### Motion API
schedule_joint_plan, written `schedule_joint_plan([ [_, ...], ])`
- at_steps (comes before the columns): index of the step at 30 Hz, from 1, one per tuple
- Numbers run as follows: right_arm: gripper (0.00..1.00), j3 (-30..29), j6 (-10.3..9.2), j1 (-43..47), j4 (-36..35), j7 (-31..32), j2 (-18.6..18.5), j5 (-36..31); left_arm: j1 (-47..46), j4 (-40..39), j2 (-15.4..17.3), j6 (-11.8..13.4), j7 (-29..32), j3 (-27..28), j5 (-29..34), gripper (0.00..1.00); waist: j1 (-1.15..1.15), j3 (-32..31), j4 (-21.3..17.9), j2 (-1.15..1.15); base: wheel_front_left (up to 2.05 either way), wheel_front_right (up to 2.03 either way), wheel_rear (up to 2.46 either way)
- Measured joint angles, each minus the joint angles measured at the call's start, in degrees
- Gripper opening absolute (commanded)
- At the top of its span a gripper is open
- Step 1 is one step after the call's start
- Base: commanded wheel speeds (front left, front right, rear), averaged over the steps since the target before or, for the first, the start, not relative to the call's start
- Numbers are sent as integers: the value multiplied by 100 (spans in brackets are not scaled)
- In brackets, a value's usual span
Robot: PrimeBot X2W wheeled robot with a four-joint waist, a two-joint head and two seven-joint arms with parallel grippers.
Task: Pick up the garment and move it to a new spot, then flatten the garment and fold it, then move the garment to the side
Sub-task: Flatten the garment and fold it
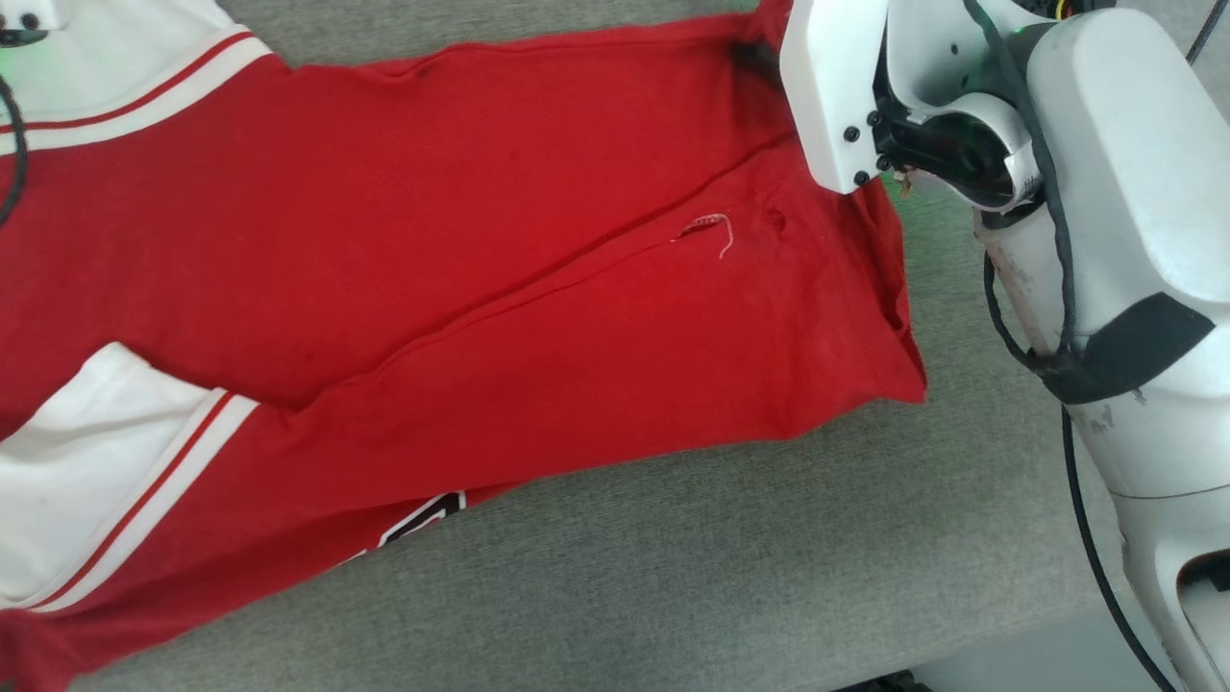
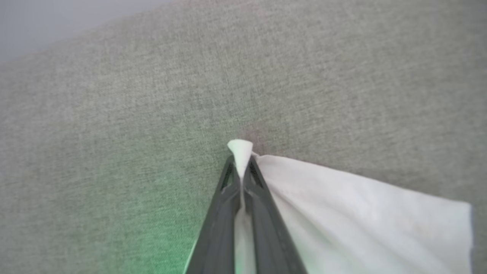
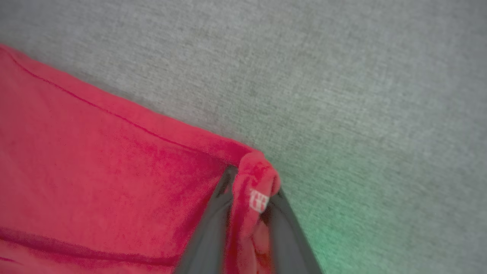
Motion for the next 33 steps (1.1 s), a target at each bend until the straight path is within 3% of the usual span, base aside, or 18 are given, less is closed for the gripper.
schedule_joint_plan([
  [4, 0, 48, 1, -17, 107, -210, -70, 51, 77, -4, -92, -52, -219, 4, -2, 0, 0, -67, 88, 0, 0, 0, 0],
  [10, 0, -3, 11, 322, 47, -725, -468, 57, 346, -65, -234, -274, -510, -21, -73, 0, 0, -358, 314, 0, 0, 0, 0],
  [24, 0, -280, 7, 1299, -856, -1178, -1233, 44, 863, -772, 45, -606, -859, 69, -365, 0, 0, -1251, 906, 0, 0, 0, 0],
  [27, 0, -334, 7, 1541, -1194, -1168, -1404, 56, 1002, -1165, 186, -563, -799, 66, -399, 0, 0, -1399, 1022, 0, 0, 0, 0],
  [33, 0, -573, 7, 2130, -2028, -1027, -1766, 199, 1548, -2277, 610, -133, -567, 83, -573, 0, 0, -1600, 1216, -1, 0, 0, 0],
])
